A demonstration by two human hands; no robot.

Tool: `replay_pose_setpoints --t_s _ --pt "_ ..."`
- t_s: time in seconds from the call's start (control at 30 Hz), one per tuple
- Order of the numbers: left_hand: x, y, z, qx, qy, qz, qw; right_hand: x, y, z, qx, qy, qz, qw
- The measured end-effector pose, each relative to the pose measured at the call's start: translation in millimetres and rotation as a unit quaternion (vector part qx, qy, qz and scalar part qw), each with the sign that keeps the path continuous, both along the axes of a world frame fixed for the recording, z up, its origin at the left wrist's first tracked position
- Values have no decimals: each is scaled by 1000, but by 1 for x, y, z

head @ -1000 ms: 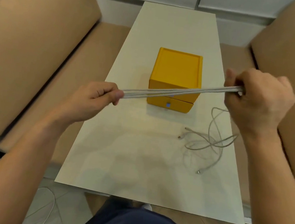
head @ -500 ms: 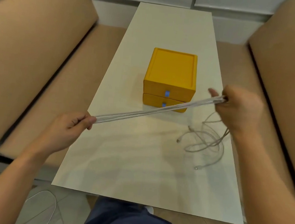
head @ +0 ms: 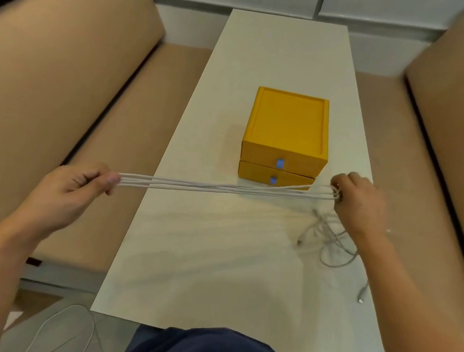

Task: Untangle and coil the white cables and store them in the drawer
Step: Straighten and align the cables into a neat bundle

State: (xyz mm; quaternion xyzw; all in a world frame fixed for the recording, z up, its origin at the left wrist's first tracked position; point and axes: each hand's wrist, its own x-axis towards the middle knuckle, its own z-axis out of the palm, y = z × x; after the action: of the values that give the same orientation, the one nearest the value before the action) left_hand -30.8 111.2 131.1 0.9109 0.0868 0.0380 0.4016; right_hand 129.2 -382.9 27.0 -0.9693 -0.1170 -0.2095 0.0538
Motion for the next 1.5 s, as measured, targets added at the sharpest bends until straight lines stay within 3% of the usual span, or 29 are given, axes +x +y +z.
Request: replay_pose_setpoints --t_s 0.13,0.2,0.27,0.33,0.4,0.47,0.63,0.73,0.87,0.97,1.07,1.2,1.5 --pt "-1 4 -10 0 14 25 1000 15 13 45 114 -202 -70 970" --pt "-4 3 -18 -8 19 26 999 14 25 49 164 -107 -85 977" --pt "-6 -2 -22 -18 15 20 1000 0 35 34 161 94 -32 982" --pt "-9 -4 -27 -8 4 25 1000 -18 32 14 117 257 58 957" --pt "-9 -3 -30 -17 -2 62 998 -28 22 9 145 332 107 926" --pt "-9 -3 -31 -47 -16 100 994 -30 11 10 209 343 131 906" --pt "0 -12 -27 -79 -58 158 982 -29 -7 21 294 253 102 916" --pt "5 -18 -26 -90 -75 193 974 -30 -8 45 453 191 74 868" --pt "11 -21 -19 -114 -109 277 948 -31 -12 72 412 280 160 852" --pt "13 -21 -17 -123 -121 291 941 -26 -8 77 433 200 108 872" --pt "14 -29 -12 -103 -133 254 953 -23 4 80 482 113 49 868" --pt "12 -52 3 -110 -132 156 973 -30 30 91 492 51 79 865" --pt "19 -121 41 -111 -133 5 985 -44 72 164 383 -187 181 886"
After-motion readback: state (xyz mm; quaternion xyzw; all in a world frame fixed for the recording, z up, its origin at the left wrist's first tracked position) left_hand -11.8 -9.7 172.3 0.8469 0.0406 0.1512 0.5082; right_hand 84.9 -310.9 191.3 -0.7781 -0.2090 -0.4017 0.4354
